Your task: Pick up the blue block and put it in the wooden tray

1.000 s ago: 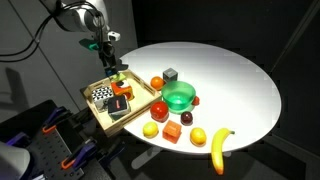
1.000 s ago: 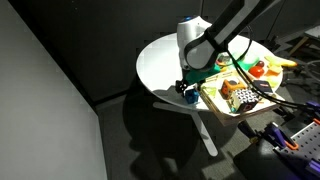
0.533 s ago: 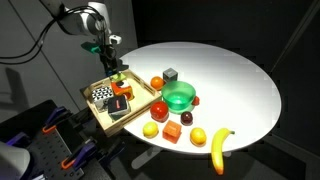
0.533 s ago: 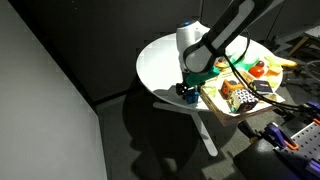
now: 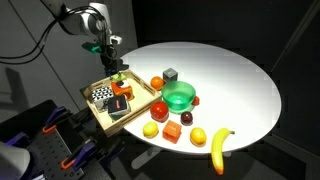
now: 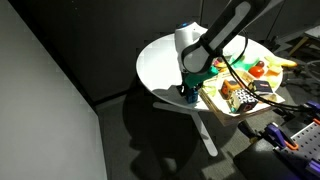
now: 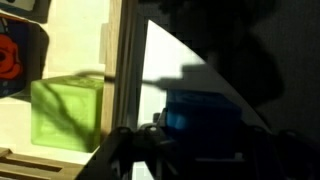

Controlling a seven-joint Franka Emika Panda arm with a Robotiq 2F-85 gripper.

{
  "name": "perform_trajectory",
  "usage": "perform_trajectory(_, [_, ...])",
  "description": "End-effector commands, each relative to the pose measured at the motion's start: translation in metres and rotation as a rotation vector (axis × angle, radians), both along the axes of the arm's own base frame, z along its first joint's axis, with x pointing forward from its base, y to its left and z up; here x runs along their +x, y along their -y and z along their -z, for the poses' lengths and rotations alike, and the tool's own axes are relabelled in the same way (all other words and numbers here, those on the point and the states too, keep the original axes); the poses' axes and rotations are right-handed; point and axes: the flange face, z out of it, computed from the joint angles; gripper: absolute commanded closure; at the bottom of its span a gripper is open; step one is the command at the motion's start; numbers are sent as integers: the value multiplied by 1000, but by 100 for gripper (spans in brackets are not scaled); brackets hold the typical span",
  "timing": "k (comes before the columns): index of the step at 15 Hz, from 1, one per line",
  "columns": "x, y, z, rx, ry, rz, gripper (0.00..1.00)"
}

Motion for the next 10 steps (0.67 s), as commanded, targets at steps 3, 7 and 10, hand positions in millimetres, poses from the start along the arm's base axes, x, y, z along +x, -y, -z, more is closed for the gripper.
perform_trajectory(3, [-1, 2, -34, -33, -35, -9, 72])
perform_trajectory(7, [-4, 7, -59, -43, -35, -5, 72])
perform_trajectory(10, [-8, 14, -71, -47, -40, -2, 72])
